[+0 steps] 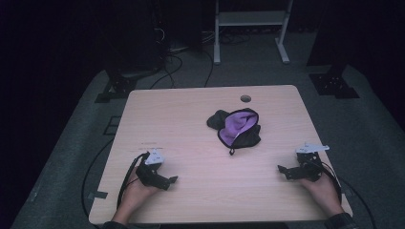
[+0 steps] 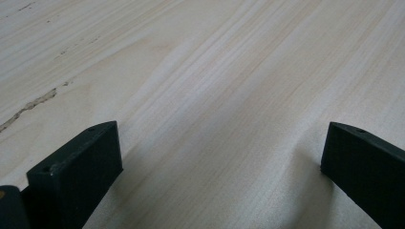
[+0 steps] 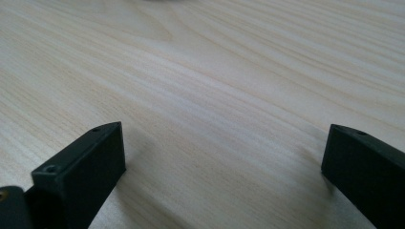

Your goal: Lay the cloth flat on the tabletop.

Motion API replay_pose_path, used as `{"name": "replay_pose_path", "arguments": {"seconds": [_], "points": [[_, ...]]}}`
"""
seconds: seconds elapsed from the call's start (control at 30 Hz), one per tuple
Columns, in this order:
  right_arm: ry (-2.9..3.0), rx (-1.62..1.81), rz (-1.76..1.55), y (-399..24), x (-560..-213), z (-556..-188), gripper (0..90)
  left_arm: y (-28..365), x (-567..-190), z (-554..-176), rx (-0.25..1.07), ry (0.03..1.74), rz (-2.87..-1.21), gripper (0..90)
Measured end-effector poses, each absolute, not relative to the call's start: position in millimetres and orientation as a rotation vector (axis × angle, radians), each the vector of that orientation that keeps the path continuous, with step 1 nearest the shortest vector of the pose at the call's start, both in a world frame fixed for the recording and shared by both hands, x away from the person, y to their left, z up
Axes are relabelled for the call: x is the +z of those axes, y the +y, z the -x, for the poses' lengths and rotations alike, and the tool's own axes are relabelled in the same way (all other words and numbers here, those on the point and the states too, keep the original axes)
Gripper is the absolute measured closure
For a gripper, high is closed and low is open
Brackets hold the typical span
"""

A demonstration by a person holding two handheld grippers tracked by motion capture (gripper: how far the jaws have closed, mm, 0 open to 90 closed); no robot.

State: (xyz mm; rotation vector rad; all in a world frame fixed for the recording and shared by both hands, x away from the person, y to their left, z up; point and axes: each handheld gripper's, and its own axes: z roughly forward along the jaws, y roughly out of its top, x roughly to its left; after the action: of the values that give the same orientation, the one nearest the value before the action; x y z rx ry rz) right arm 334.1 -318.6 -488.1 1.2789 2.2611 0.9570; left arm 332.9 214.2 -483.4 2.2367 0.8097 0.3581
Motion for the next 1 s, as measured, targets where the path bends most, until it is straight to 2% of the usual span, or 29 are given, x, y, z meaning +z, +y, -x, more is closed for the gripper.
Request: {"name": "replay_pose_path", "arguments": {"seconds": [0.37, 0.43, 0.57, 1.0], "points": [[2.253, 0.919, -1.323, -318, -486, -337, 0.9, 214, -484, -334, 0.361, 0.816, -2.233, 0.0], [2.268, 0.951, -1.333, -319, -483, -336, 4.5, 214, -484, -334, 0.362, 0.82, -2.231, 0.0], [2.249, 1.018, -1.296, -317, -470, -334, 5.6, 214, -484, -334, 0.363, 0.821, -2.231, 0.0], [2.288, 1.176, -1.207, -277, -448, -349, 12.4, 214, -483, -333, 0.367, 0.823, -2.233, 0.0]]}}
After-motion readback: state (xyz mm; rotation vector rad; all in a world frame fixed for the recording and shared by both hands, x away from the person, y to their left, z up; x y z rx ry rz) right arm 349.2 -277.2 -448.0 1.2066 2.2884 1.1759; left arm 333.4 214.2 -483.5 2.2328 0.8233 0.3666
